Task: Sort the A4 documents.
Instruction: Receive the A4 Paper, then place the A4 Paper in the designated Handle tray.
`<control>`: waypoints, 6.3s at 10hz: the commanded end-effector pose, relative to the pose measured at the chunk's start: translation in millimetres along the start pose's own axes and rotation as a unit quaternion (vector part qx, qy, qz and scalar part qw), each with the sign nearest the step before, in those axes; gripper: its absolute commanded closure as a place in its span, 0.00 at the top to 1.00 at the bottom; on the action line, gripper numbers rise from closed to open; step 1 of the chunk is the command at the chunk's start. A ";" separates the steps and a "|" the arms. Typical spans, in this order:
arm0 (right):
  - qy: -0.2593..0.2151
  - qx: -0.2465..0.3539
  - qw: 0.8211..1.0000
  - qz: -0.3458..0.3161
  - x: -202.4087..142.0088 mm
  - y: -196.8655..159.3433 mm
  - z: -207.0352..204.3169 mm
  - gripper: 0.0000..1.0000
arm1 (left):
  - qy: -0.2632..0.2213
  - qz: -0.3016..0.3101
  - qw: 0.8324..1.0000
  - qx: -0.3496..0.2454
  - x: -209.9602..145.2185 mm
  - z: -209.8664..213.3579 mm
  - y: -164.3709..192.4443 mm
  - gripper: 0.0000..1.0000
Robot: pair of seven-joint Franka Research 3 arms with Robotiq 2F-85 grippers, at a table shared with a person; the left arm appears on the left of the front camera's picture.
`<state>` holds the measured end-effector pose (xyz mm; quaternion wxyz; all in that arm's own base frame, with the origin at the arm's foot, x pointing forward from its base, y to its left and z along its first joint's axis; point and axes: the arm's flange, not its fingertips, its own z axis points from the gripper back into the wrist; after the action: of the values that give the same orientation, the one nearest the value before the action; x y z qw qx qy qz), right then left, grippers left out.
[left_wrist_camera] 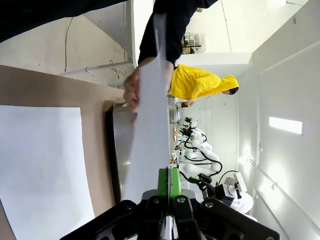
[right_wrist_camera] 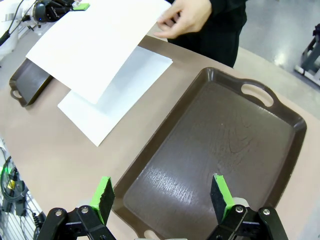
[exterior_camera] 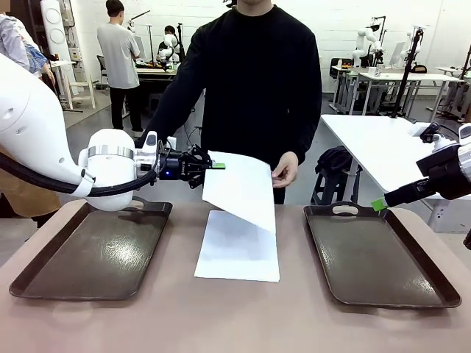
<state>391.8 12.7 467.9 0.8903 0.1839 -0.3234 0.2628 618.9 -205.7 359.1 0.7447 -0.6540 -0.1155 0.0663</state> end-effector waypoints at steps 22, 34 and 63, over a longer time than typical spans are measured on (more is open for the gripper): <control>-0.005 0.008 1.000 -0.002 -1.1 -3.1 -3.7 1.00 | -0.014 -0.014 0.985 0.171 -76.9 165.0 -59.2 0.01; -0.005 0.008 1.000 -0.002 -1.1 -3.1 -3.7 1.00 | 0.055 -0.079 0.955 0.280 -15.5 287.8 15.1 0.01; -0.005 0.008 1.000 -0.002 -1.1 -3.1 -3.7 1.00 | 0.045 -0.037 0.879 0.473 -0.6 286.0 43.9 1.00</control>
<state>391.8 11.9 467.7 0.8908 0.1828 -0.3231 0.2619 550.0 78.0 346.3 0.9712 -0.2307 -0.0540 0.0256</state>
